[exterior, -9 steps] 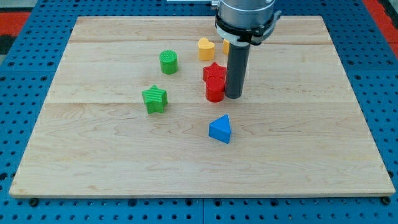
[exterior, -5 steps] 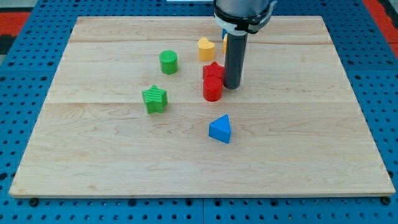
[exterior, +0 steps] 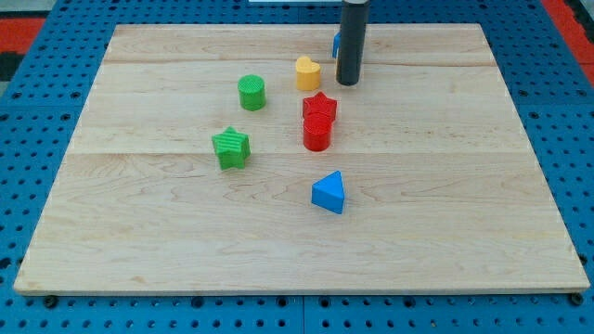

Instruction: Push yellow hexagon towards the top center

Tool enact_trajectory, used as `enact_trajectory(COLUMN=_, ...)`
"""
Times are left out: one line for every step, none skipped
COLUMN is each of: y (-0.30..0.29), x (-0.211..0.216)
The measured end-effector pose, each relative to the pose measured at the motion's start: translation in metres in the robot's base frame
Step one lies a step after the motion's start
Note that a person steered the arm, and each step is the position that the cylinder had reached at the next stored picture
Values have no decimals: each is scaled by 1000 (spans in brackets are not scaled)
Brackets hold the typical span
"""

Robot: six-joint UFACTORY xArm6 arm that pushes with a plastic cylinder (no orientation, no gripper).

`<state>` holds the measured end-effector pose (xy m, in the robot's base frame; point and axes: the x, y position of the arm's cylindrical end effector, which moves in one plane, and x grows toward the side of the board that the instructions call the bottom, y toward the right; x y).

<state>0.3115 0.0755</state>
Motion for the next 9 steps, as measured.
enact_trajectory(y=20, x=-3)
enact_trajectory(y=32, x=-12)
enact_trajectory(y=36, x=-23)
enact_trajectory(y=-18, x=-23)
enact_trajectory(y=-62, x=-26)
enact_trajectory(y=-62, x=-42)
enact_trajectory(y=-61, x=-58)
enact_trajectory(y=-62, x=-56)
enact_trajectory(y=-72, x=-44)
